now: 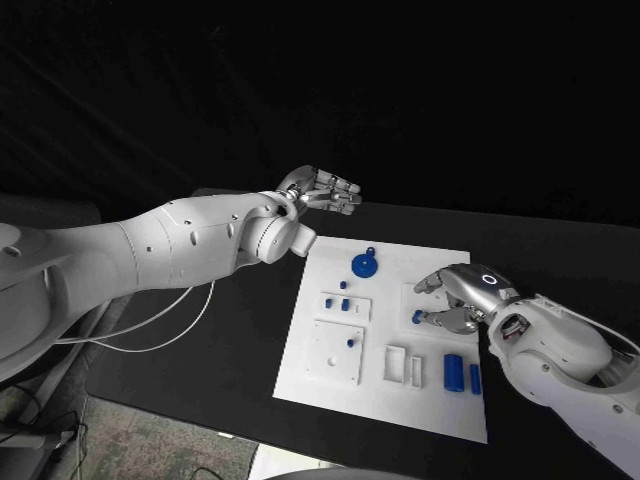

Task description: Assemble the parts on the task board

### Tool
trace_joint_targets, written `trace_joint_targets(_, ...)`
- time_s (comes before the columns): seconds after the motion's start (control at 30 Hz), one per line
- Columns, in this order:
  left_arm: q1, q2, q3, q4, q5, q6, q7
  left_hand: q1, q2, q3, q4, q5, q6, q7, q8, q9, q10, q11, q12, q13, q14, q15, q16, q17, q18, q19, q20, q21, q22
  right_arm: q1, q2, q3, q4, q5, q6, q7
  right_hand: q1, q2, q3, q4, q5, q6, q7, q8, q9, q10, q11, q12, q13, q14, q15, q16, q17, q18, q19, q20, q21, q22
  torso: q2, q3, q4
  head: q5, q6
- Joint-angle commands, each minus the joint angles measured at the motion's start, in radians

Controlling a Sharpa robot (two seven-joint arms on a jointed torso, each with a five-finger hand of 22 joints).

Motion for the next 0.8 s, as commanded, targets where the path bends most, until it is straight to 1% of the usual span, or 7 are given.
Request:
trace_joint_targets(0.03, 0.003, 0.0, 0.001, 0.001, 0.002, 0.011, 0.01, 0.007, 0.002, -0.001, 0.004, 0.002, -0.005, -0.001, -0.004, 0.001, -0.006, -0.001, 0.002, 0.001, -0.005, 0.004, -0.003, 0.001, -0.008, 0.004, 0.004, 0.006, -0.001, 0.002, 0.0, 0.0, -0.012, -0.027, 0.077, -0.009, 0.01, -0.002, -0.004, 0.011, -0.004, -0.009, 0.002, 0.001, -0.001, -0.009, -0.001, -0.003, 0.0, -0.003, 0.004, 0.005, -0.001, 0.01, 0.034, 0.007, -0.001, -0.002, 0.0, -0.0008, 0.0011, -0.002, 0.0)
trace_joint_targets(0.27, 0.003, 0.0, 0.001, 0.0, 0.002, 0.012, 0.009, 0.007, 0.002, -0.001, 0.004, 0.002, -0.005, -0.001, -0.004, 0.001, -0.006, -0.001, 0.002, 0.001, -0.005, 0.004, -0.003, 0.001, -0.008, 0.004, 0.004, 0.006, -0.001, 0.004, 0.013, 0.0, -0.043, -0.033, 0.109, -0.003, 0.015, 0.006, -0.001, 0.014, -0.006, -0.009, 0.0, 0.001, -0.001, -0.004, -0.004, -0.002, 0.0, -0.003, 0.002, 0.005, -0.002, 0.01, 0.034, 0.007, -0.002, -0.003, 0.001, -0.0023, 0.0017, -0.004, 0.0)
trace_joint_targets(0.53, 0.002, 0.002, 0.001, -0.002, 0.002, 0.014, 0.009, 0.007, 0.002, -0.001, 0.004, 0.002, -0.005, -0.001, -0.004, 0.001, -0.006, -0.001, 0.002, 0.001, -0.005, 0.004, -0.003, 0.001, -0.008, 0.004, 0.004, 0.006, -0.001, 0.004, 0.043, -0.003, -0.069, -0.039, 0.13, 0.009, -0.006, 0.027, 0.024, -0.02, -0.004, -0.006, 0.001, 0.0, -0.001, 0.014, -0.009, -0.003, -0.001, -0.001, 0.0, 0.005, -0.005, 0.004, 0.035, 0.004, 0.001, -0.004, 0.001, -0.002, 0.0029, -0.005, -0.002)
trace_joint_targets(0.63, 0.002, 0.004, 0.001, -0.003, 0.002, 0.015, 0.009, 0.007, 0.002, -0.001, 0.004, 0.002, -0.005, -0.001, -0.004, 0.001, -0.006, -0.001, 0.002, 0.001, -0.005, 0.004, -0.003, 0.001, -0.008, 0.004, 0.004, 0.006, -0.001, 0.004, 0.056, -0.005, -0.078, -0.048, 0.135, 0.012, -0.016, 0.038, 0.051, -0.038, -0.012, -0.002, 0.004, 0.001, -0.001, 0.027, -0.012, -0.003, -0.001, 0.0, -0.002, 0.005, -0.005, 0.003, 0.036, 0.002, 0.004, -0.004, 0.001, -0.0023, 0.0024, -0.005, -0.001)
trace_joint_targets(0.67, 0.002, 0.005, 0.001, -0.004, 0.002, 0.015, 0.008, 0.007, 0.002, -0.001, 0.004, 0.002, -0.005, -0.001, -0.004, 0.001, -0.006, -0.001, 0.002, 0.001, -0.005, 0.004, -0.003, 0.001, -0.008, 0.004, 0.004, 0.006, -0.001, 0.004, 0.059, -0.005, -0.08, -0.052, 0.136, 0.012, -0.017, 0.043, 0.069, -0.046, -0.026, 0.005, 0.011, 0.001, -0.001, 0.033, -0.013, -0.003, -0.001, 0.001, -0.003, 0.005, -0.005, 0.003, 0.036, 0.001, 0.005, -0.004, 0.001, -0.0021, 0.002, -0.004, -0.001)
trace_joint_targets(0.73, 0.002, 0.006, 0.001, -0.004, 0.002, 0.016, 0.008, 0.007, 0.002, -0.001, 0.004, 0.002, -0.005, -0.001, -0.004, 0.001, -0.006, -0.001, 0.002, 0.001, -0.005, 0.004, -0.003, 0.001, -0.008, 0.004, 0.004, 0.006, -0.001, 0.004, 0.067, -0.007, -0.085, -0.061, 0.142, 0.012, -0.036, 0.044, 0.112, -0.062, -0.04, 0.015, 0.011, 0.001, -0.001, 0.045, -0.016, -0.004, -0.001, 0.001, -0.003, 0.005, -0.005, 0.002, 0.035, 0.001, 0.007, -0.003, 0.001, -0.0019, 0.0022, -0.005, -0.001)
trace_joint_targets(0.8, 0.002, 0.007, 0.001, -0.004, 0.002, 0.016, 0.008, 0.006, 0.002, -0.001, 0.004, 0.002, -0.005, -0.002, -0.004, 0.001, -0.006, -0.001, 0.002, 0.001, -0.006, 0.004, -0.003, 0.0, -0.008, 0.005, 0.004, 0.006, -0.005, 0.004, 0.073, -0.009, -0.09, -0.068, 0.147, 0.013, -0.051, 0.047, 0.154, -0.073, -0.055, 0.028, 0.017, 0.0, -0.001, 0.064, -0.019, -0.005, -0.002, 0.003, -0.005, 0.006, -0.004, 0.0, 0.035, -0.001, 0.01, -0.002, 0.001, -0.0022, 0.0026, -0.005, -0.002)
